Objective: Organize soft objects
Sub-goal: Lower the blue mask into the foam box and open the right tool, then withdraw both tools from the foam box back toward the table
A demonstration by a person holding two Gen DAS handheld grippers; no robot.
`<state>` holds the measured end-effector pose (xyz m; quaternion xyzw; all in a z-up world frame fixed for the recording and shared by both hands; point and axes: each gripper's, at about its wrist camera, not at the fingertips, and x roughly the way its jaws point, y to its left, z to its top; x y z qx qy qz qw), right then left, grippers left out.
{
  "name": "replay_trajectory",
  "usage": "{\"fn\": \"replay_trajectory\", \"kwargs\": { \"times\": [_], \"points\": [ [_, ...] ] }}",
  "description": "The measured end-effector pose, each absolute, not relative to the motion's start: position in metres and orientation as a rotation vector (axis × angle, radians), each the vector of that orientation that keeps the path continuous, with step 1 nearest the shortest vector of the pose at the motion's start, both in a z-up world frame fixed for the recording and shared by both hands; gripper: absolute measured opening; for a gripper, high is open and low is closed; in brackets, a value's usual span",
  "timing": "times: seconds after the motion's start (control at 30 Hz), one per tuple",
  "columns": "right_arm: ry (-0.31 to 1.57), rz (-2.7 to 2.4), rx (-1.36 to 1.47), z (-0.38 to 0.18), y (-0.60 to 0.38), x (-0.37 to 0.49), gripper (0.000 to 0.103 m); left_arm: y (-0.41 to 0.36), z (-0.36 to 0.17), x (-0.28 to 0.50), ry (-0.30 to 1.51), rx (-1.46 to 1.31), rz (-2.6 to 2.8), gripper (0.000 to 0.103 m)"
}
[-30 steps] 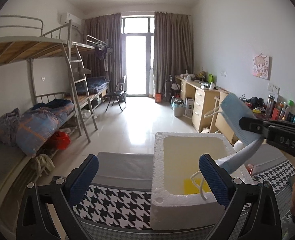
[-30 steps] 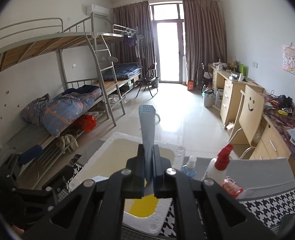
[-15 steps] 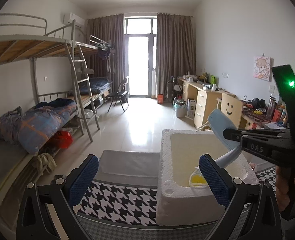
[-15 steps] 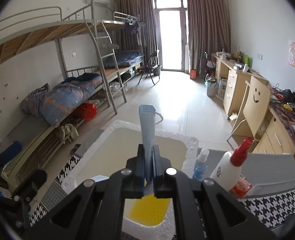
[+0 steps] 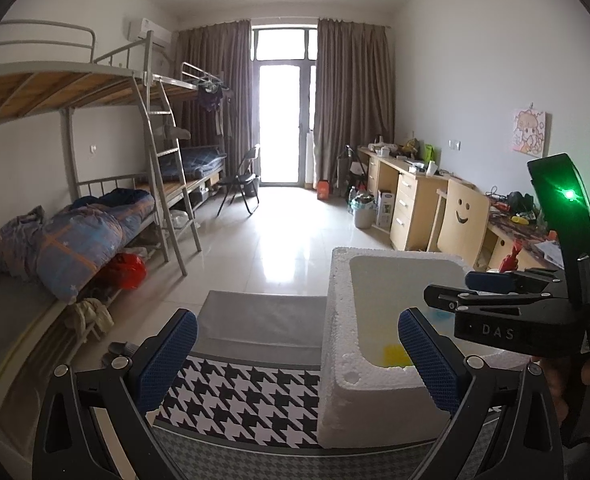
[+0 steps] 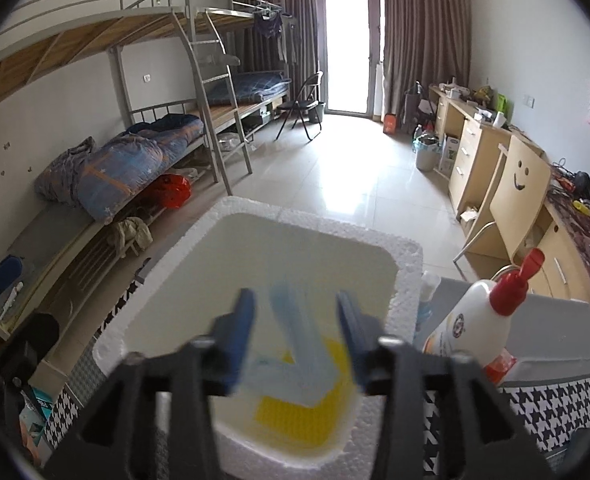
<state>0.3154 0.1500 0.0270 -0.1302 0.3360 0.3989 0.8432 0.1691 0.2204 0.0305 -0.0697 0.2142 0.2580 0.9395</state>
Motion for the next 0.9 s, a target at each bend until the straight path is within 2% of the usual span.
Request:
{"fn": "replay_trajectory", "kwargs": {
  "times": [0.33,0.5,0.57,0.63,0.9],
  "points": [
    [0.671,0.851,-0.242,0.045,0.134,0.311,0.064,0.216,0.033,0.167,0.433,-0.134,0.520,0.101],
    [0.642,0.861,-0.207,0.057,0.121,0.304,0.076,0.207,0.042,0.159,0.413,-0.123,0.514,0.101],
    [0.619,0.865,-0.192,0.061,0.113,0.299,0.086,0.204,0.043,0.156,0.409,-0.117,0.520,0.101],
    [0.603,0.860,-0.172,0.064,0.104,0.293,0.091,0.200,0.044,0.152,0.414,-0.117,0.511,0.101],
    [0.557,0.854,-0.166,0.070,0.080,0.275,0.093,0.180,0.052,0.139,0.400,-0.102,0.485,0.101]
  ]
}}
